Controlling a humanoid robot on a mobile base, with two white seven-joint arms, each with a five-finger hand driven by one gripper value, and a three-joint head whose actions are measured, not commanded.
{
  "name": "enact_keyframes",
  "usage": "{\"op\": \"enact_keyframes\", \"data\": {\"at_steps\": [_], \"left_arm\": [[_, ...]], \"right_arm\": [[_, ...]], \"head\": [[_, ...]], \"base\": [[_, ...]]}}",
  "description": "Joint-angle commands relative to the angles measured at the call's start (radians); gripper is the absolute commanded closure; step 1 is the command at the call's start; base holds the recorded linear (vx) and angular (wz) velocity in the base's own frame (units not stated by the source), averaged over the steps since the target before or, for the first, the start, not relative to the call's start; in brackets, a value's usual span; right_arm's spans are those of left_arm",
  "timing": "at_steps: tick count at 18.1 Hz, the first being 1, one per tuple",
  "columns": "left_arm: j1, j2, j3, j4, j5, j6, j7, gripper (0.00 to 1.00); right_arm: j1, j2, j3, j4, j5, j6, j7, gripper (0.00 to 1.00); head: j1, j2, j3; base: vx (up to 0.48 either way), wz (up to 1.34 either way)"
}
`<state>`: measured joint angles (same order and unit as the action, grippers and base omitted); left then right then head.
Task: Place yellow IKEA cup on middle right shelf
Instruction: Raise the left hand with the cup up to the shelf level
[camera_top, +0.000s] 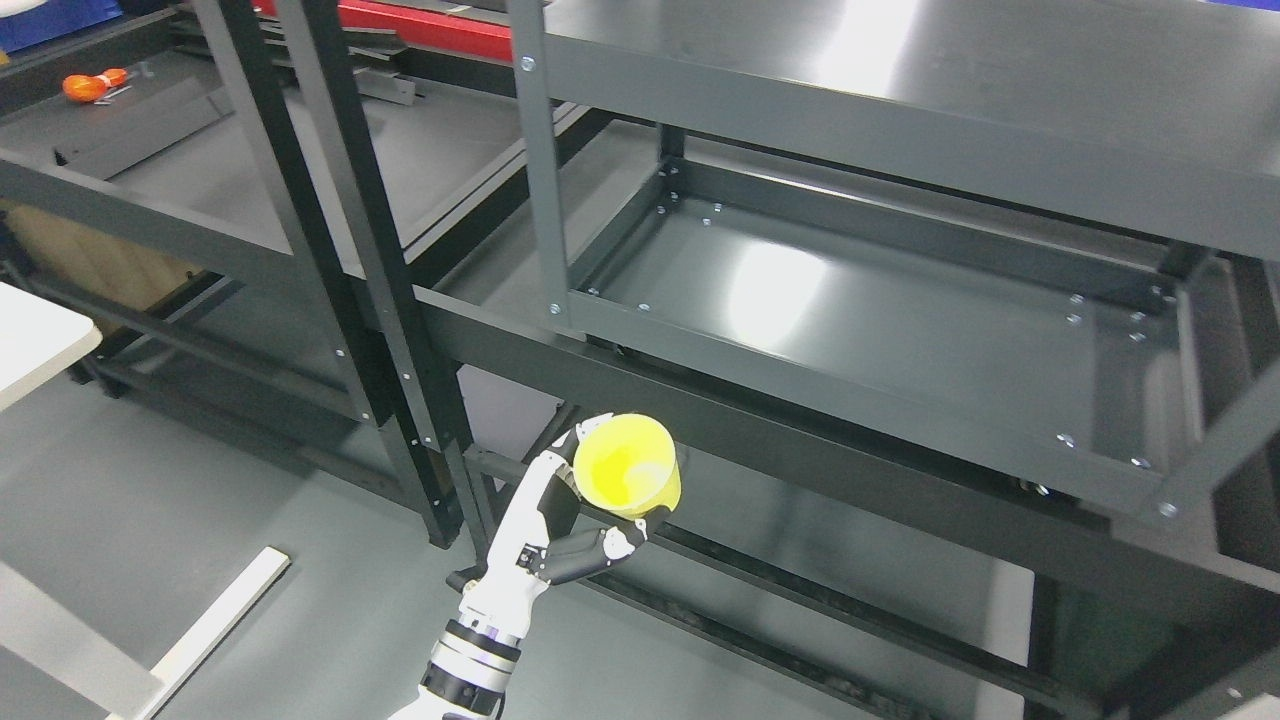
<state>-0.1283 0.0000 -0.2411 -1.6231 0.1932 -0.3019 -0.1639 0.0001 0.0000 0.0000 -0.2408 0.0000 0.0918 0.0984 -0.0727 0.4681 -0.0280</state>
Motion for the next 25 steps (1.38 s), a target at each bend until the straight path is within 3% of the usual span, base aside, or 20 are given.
{"op": "enact_keyframes", "data": {"at_steps": [1, 10, 20, 25], "left_arm": [[-0.042, 0.017, -0.001, -0.023, 0.002, 0.0, 0.001, 0.93], [-0.203, 0.017, 0.115, -0.103, -0.003, 0.003, 0.0, 0.92], [-0.356, 0.017, 0.262, -0.101, -0.006, 0.026, -0.005, 0.93], [-0.445, 0.06, 0.295, -0.101, -0.006, 0.065, -0.005, 0.92]], "right_arm": [[0.011, -0.017, 0.017, 0.0, -0.025, 0.0, -0.215, 0.01], [0.011, -0.017, 0.017, 0.0, -0.025, 0.0, -0.215, 0.01], [0.011, -0.017, 0.017, 0.0, -0.025, 0.0, -0.215, 0.01], [0.011, -0.017, 0.017, 0.0, -0.025, 0.0, -0.215, 0.01]], "head": [[0.0, 0.0, 0.0], [0.0, 0.0, 0.0], [0.0, 0.0, 0.0], [0.0, 0.0, 0.0]], "base": [[-0.145, -0.28], [-0.128, -0.31], [-0.097, -0.23], [-0.058, -0.16]]}}
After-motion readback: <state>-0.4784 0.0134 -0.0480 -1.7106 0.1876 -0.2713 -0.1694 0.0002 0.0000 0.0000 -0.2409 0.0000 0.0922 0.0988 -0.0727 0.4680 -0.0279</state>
